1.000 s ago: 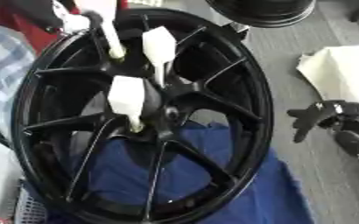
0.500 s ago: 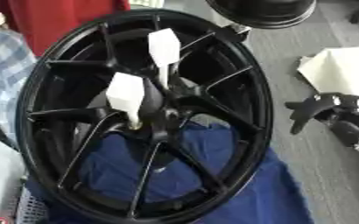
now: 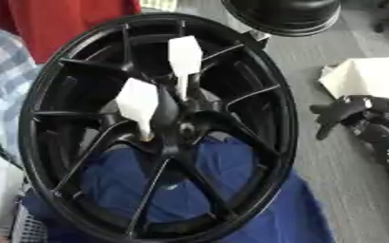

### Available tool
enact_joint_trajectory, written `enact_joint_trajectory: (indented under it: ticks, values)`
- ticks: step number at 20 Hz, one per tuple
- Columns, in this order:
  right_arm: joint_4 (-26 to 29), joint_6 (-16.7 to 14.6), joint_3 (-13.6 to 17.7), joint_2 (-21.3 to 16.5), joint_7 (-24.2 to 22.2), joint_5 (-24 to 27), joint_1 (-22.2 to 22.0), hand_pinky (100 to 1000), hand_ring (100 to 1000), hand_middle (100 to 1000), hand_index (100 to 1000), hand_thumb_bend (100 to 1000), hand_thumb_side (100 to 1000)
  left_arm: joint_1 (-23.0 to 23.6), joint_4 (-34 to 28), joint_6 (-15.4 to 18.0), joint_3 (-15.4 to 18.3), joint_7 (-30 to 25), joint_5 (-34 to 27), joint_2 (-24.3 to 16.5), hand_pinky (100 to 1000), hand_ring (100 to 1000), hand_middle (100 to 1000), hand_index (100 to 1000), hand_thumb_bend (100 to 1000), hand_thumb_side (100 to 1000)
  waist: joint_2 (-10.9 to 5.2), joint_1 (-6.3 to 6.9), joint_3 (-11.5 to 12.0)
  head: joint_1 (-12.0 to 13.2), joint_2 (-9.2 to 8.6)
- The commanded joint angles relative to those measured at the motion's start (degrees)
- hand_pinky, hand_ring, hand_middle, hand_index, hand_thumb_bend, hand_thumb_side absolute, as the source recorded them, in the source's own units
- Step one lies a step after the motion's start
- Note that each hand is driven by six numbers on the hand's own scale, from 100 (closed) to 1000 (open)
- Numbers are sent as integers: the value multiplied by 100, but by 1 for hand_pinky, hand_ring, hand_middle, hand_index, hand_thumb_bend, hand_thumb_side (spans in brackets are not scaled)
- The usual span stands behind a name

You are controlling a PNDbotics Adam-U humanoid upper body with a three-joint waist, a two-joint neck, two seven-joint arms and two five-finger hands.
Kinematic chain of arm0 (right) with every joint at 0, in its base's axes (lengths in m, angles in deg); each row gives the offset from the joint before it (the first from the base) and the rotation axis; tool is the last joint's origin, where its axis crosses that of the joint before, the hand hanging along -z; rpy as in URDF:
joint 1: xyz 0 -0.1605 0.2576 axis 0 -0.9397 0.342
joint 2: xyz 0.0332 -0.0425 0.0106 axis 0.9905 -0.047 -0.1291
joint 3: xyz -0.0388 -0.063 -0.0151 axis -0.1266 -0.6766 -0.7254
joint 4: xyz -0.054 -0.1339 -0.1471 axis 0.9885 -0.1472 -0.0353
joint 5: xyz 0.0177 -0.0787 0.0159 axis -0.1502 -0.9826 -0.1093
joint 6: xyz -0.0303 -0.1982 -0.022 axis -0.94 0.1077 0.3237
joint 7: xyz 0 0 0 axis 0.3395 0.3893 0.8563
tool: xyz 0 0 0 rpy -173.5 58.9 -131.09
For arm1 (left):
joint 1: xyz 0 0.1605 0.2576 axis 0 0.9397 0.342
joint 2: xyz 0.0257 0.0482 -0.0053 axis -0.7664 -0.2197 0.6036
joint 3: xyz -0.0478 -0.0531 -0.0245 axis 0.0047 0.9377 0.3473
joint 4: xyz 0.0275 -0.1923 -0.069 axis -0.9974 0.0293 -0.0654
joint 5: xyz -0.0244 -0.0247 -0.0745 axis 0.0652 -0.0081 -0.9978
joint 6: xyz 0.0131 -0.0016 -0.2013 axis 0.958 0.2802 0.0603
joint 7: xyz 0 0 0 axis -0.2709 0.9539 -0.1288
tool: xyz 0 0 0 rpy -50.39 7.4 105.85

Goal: Pull the pin out of the wheel hub.

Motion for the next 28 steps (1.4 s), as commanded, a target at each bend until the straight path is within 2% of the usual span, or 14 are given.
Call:
enact_joint_trajectory:
  ticks: [1, 3, 6, 7, 8, 9, 10, 11, 14, 18, 19, 20, 23, 28]
  values:
    - [120, 20, 48, -53, 31, 29, 40, 1000, 641, 700, 750, 100, 529, 34, 101, 72, 143, -305, 405, -105, 988, 920, 895, 954, 359, 1000, -79, 17, 5, 1, -84]
    - [120, 32, 45, -50, 40, 29, 39, 1000, 640, 699, 750, 100, 528, 0, 75, 128, 180, -467, 575, -78, 984, 917, 893, 950, 316, 1000, -88, 13, 10, 18, -78]
    - [120, 53, 41, -51, 52, 28, 32, 1000, 639, 698, 749, 100, 528, -127, -82, 202, 232, -613, 489, -67, 965, 901, 882, 940, 137, 1000, -107, 8, 11, 47, -67]
    - [120, 55, 40, -52, 56, 32, 30, 1000, 638, 698, 749, 100, 532, -185, -154, 190, 271, -571, 378, -51, 913, 854, 840, 902, 100, 972, -114, 5, 11, 50, -70]
    - [120, 52, 41, -53, 62, 39, 27, 1000, 638, 697, 748, 100, 530, -271, -304, 208, 336, -402, 121, 8, 837, 786, 769, 840, 100, 763, -122, -1, 9, 48, -72]
    - [120, 47, 43, -56, 68, 48, 25, 1000, 638, 697, 748, 100, 530, -304, -444, 223, 373, -159, -213, 47, 837, 786, 769, 840, 100, 763, -124, -3, 12, 44, -75]
    - [120, 42, 42, -59, 74, 65, 30, 1000, 639, 697, 748, 100, 531, -391, -671, 323, 422, 182, -657, 167, 754, 698, 664, 765, 100, 605, -135, -7, 8, 50, -63]
    - [120, 36, 40, -63, 79, 86, 40, 1000, 639, 697, 748, 100, 531, -445, -886, 426, 439, 569, -1140, 289, 725, 660, 625, 738, 100, 561, -140, -10, 7, 56, -67]
    - [120, 50, 21, -75, 71, 144, 82, 1000, 639, 698, 748, 100, 531, -546, -1393, 626, 362, 1651, -2399, 721, 698, 631, 600, 724, 100, 576, -141, -23, -4, 73, -78]
    - [120, 48, 2, -82, 37, 212, 134, 1000, 639, 698, 748, 100, 527, -521, -1941, 703, 211, 2528, -3264, 1328, 690, 629, 597, 723, 100, 604, -129, -58, -26, 56, -86]
    - [120, 39, 4, -83, 36, 227, 140, 1000, 639, 698, 748, 100, 526, -491, -2071, 717, 190, 2661, -3363, 1481, 689, 628, 596, 724, 100, 571, -123, -67, -29, 55, -81]
    - [120, 29, 8, -82, 36, 239, 145, 1000, 639, 698, 748, 100, 525, -457, -2190, 731, 172, 2764, -3425, 1637, 690, 629, 597, 725, 100, 622, -117, -77, -28, 57, -78]
    - [120, 8, 9, -75, 33, 267, 165, 1000, 639, 698, 748, 100, 522, -388, -2360, 671, 100, 2782, -3487, 2091, 690, 633, 600, 731, 100, 673, -99, -109, -30, 70, -84]
    - [120, -34, -2, -71, 20, 316, 197, 1000, 640, 698, 749, 100, 517, -422, -2363, 722, 151, 2777, -3352, 2733, 689, 634, 599, 728, 100, 672, -84, -170, -29, 88, -116]
